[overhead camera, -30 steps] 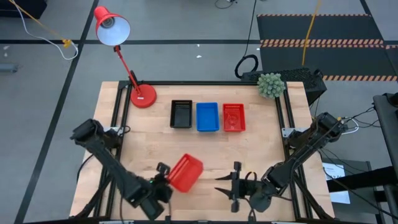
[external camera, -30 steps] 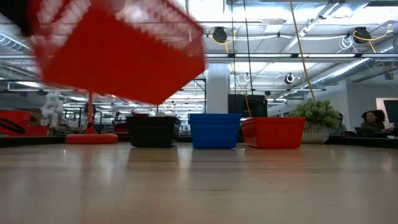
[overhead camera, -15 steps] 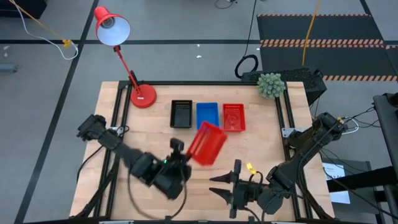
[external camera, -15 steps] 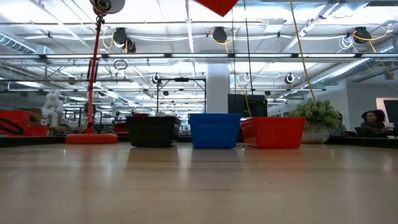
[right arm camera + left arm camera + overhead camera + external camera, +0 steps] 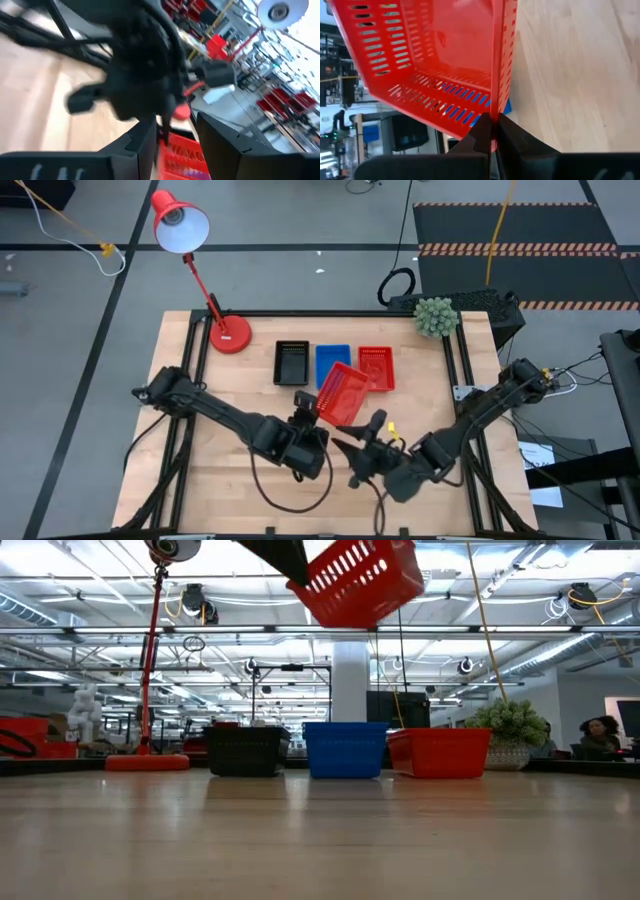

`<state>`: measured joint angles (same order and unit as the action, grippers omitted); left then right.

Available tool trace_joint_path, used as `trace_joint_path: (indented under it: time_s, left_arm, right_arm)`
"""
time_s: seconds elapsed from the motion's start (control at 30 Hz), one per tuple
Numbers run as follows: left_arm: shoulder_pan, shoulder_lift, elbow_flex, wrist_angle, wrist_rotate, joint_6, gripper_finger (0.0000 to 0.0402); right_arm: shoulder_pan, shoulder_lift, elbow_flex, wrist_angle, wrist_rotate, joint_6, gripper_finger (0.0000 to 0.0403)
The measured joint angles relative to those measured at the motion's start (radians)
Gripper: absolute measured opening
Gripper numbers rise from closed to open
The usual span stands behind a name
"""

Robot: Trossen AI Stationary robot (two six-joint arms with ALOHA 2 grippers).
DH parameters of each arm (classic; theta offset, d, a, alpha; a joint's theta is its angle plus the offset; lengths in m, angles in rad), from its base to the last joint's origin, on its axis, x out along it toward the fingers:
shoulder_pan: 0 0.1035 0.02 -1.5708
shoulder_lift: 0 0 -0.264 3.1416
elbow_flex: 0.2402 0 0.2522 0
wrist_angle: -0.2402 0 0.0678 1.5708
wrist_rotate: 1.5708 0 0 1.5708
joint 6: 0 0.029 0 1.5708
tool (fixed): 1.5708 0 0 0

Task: Stack baskets by color
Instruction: Stack the red bin on the stacked red bins

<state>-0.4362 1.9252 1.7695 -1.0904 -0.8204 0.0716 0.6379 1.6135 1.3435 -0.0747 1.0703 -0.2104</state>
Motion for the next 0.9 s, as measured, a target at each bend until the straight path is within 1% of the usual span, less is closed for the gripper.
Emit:
trace_joint_path:
  time_s: [0.17,0.33,0.47,0.53,0.63,0.73,0.9]
  left_arm:
    - [0.000,-0.003,0.000,0.003,-0.001,-0.002,0.0007]
    - [-0.009,-0.022,0.000,0.003,-0.008,-0.022,0.0018]
    - [-0.023,-0.021,0.000,0.020,-0.009,0.003,0.0007]
    - [-0.030,-0.021,-0.001,0.036,-0.008,0.026,0.0007]
    - [-0.042,-0.021,0.000,0.051,-0.012,0.042,0.0017]
    - [-0.051,-0.021,0.002,0.057,-0.020,0.053,0.0021]
    - [-0.061,-0.021,0.002,0.061,-0.023,0.081,0.0007]
  right_arm:
    - [-0.037,0.000,-0.030,-0.064,-0.004,0.054,0.0134]
    - [-0.067,0.000,-0.033,-0.112,-0.091,0.118,0.0134]
    - [-0.087,-0.001,-0.033,-0.163,-0.128,0.168,0.0134]
    - [-0.095,-0.001,-0.033,-0.200,-0.130,0.199,0.0134]
    - [-0.103,-0.001,-0.033,-0.246,-0.131,0.229,0.0134]
    - [-0.104,0.000,-0.034,-0.282,-0.133,0.234,0.0134]
    - [-0.104,0.000,-0.034,-0.300,-0.137,0.238,0.0131]
